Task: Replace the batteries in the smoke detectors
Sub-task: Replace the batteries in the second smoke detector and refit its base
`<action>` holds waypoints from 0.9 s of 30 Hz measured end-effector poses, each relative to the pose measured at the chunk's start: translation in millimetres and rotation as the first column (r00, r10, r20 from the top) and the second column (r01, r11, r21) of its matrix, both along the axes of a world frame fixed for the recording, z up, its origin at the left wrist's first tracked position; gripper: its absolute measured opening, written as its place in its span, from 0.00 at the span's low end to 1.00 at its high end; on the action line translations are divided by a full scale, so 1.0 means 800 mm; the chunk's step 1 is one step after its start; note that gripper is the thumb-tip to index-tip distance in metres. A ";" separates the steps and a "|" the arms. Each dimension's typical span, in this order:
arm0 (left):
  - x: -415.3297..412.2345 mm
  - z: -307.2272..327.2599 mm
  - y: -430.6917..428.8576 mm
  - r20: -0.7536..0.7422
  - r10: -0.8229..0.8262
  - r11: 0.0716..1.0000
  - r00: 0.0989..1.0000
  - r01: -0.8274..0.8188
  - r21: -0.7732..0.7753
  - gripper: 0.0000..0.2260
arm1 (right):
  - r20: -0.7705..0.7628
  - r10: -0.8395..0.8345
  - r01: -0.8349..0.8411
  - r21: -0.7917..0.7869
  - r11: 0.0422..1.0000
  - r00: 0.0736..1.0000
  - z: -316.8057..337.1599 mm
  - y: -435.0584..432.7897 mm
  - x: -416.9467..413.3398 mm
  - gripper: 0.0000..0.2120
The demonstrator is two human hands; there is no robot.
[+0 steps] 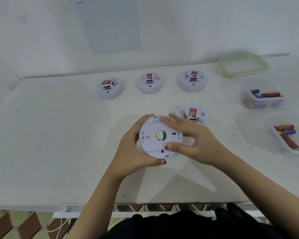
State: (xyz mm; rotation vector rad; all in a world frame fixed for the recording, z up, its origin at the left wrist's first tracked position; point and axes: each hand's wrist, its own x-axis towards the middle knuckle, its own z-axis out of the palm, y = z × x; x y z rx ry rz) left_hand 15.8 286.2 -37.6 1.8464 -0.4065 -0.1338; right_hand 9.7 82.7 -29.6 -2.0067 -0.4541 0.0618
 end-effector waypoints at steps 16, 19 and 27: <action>0.001 0.000 -0.004 -0.027 0.010 0.998 1.000 -0.012 -0.063 0.41 | 0.049 -0.016 0.016 0.009 1.000 0.999 0.010 0.005 0.001 0.31; 0.003 0.000 -0.005 -0.012 0.012 0.998 1.000 -0.013 -0.060 0.42 | -0.009 -0.043 0.043 0.129 0.991 0.999 0.007 0.006 -0.001 0.29; 0.004 -0.001 -0.006 0.031 0.049 0.998 0.998 -0.048 -0.045 0.42 | 0.069 -0.153 0.141 0.146 0.979 0.986 0.003 0.015 -0.006 0.28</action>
